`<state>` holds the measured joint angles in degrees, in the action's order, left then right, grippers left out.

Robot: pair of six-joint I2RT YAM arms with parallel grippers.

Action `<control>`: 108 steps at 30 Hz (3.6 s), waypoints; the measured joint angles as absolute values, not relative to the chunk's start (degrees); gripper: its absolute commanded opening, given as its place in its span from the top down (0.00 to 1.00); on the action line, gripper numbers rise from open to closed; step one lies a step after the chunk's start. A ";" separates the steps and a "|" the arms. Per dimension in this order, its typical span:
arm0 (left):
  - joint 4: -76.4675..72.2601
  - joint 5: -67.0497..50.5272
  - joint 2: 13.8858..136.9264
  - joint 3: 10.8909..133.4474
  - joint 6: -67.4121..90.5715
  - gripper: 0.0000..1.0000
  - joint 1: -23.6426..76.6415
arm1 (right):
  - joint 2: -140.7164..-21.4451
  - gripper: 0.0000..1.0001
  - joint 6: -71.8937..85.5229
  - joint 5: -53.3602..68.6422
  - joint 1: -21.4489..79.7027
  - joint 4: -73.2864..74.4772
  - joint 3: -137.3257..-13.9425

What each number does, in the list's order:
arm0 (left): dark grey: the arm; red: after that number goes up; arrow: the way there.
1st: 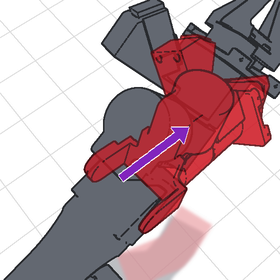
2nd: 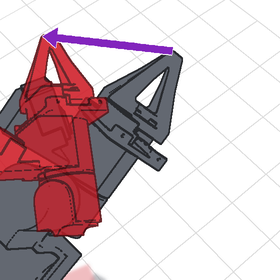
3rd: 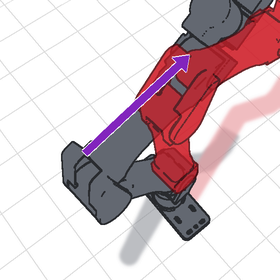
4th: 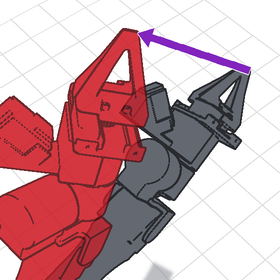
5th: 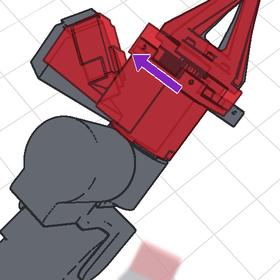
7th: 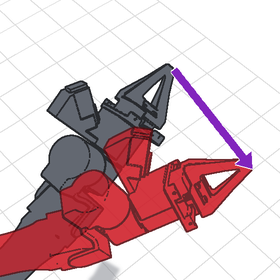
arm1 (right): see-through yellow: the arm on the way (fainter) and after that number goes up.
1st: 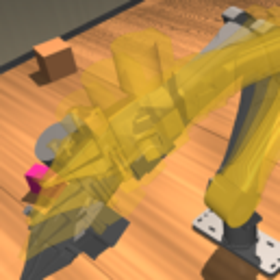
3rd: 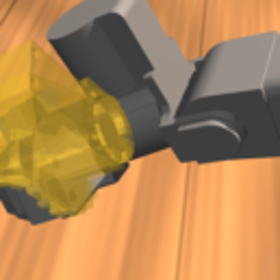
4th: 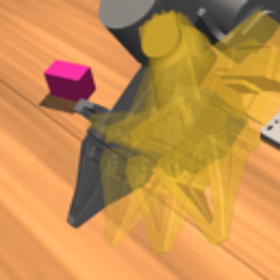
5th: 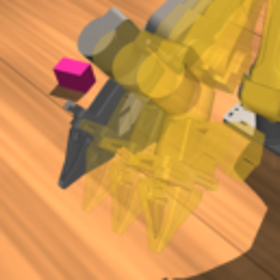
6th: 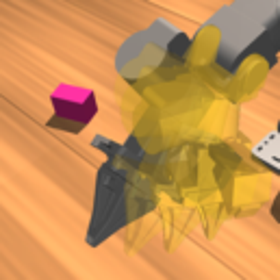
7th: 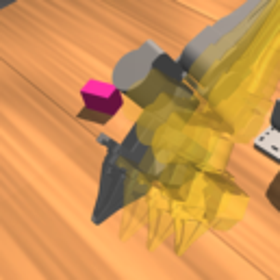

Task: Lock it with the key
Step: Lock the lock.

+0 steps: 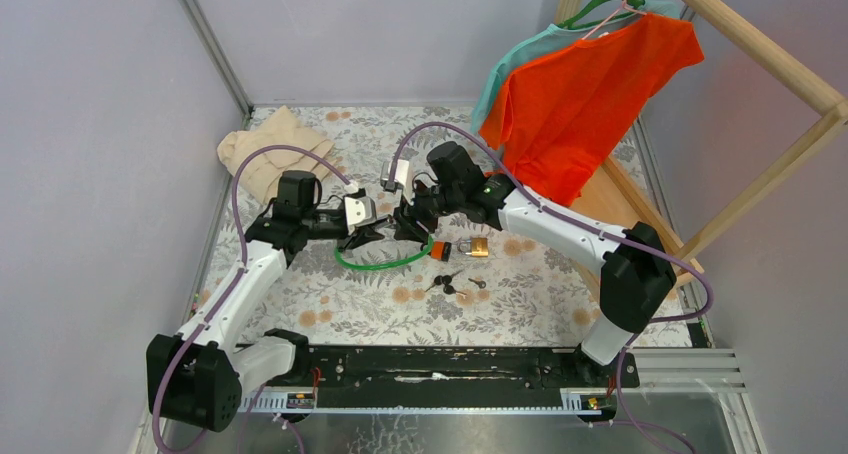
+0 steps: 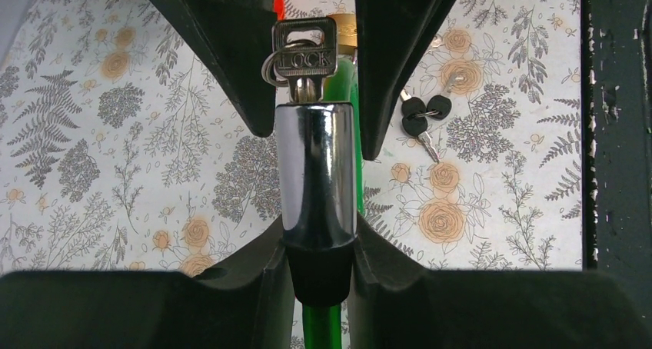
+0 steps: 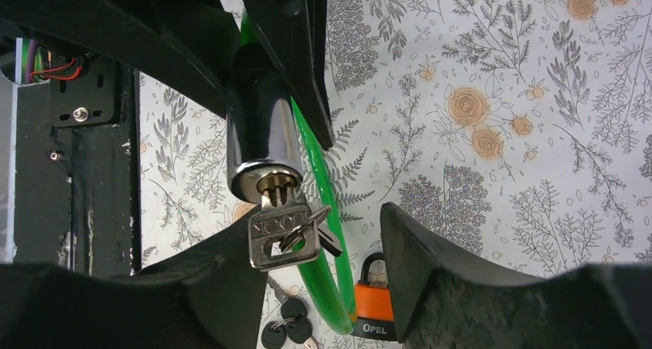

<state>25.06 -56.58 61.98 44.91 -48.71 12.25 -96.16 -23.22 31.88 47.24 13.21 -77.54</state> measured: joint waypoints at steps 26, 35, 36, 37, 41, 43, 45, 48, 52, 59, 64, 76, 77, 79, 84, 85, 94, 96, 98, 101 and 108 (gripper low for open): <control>18.74 -59.88 63.05 43.27 -41.17 1.00 10.76 | -95.20 0.40 -23.44 32.12 43.81 14.90 -76.77; 15.97 -61.01 63.02 42.00 -38.17 1.00 10.24 | -97.01 0.75 -24.03 36.53 43.38 14.70 -75.94; 15.18 -61.08 63.02 41.63 -37.30 1.00 10.07 | -97.51 0.80 -23.75 37.28 43.38 14.57 -75.92; 13.69 -61.01 63.02 41.01 -36.07 1.00 9.93 | -97.80 0.84 -23.46 38.20 43.38 14.33 -75.77; 7.38 -60.88 63.33 39.44 -30.28 1.00 9.21 | -97.84 0.92 -22.04 40.62 43.46 11.64 -74.61; 3.97 -60.90 64.03 38.98 -27.18 1.00 9.19 | -97.84 0.94 -21.32 40.80 43.29 10.31 -74.24; 0.10 -61.08 64.88 38.59 -23.75 1.00 9.19 | -97.84 0.96 -20.34 40.82 43.07 9.15 -74.06; -7.03 -61.89 66.54 37.69 -17.76 1.00 9.10 | -97.84 0.97 -19.09 40.56 42.72 7.84 -74.06; -16.25 -63.55 68.86 36.25 -10.15 1.00 8.95 | -97.84 0.97 -18.85 39.64 42.61 7.14 -74.67; -26.50 -63.66 69.06 33.28 -2.79 1.00 8.97 | -99.88 0.96 -19.75 39.79 42.65 10.46 -79.09; -27.64 -63.46 69.04 33.17 -1.89 1.00 8.95 | -100.84 0.93 -19.90 39.90 42.65 13.67 -81.87; -15.53 -64.10 68.77 39.33 -13.21 1.00 9.32 | -100.88 0.94 -21.54 37.91 42.85 17.65 -85.32; -14.81 -64.10 68.84 40.42 -14.24 1.00 9.37 | -100.88 0.94 -21.78 37.36 42.83 18.65 -86.56; -14.44 -64.10 68.84 41.58 -15.55 1.00 9.39 | -100.88 0.94 -21.91 36.84 42.76 19.88 -88.14; -14.39 -63.70 68.84 40.36 -17.47 1.00 10.33 | -100.86 0.94 -22.09 36.73 42.74 20.78 -87.07; -14.46 -63.51 68.82 39.55 -17.91 1.00 10.48 | -100.86 0.94 -22.22 36.80 42.76 20.25 -86.00; -10.09 -62.28 67.11 36.49 -27.33 1.00 11.75 | -99.77 0.83 -22.50 38.44 43.13 15.44 -79.59; -9.45 -62.11 66.63 36.49 -28.62 1.00 11.99 | -99.24 0.78 -22.48 38.70 43.13 14.61 -78.78; -9.08 -62.11 66.54 36.49 -29.36 1.00 12.12 | -99.04 0.74 -22.28 38.70 43.13 14.22 -78.30; -8.82 -62.13 66.46 36.47 -30.09 1.00 12.40 | -98.94 0.69 -21.78 38.44 43.13 13.80 -78.00; -8.64 -62.17 66.08 36.25 -30.52 1.00 12.99 | -98.21 0.61 -20.95 37.32 43.13 12.27 -76.53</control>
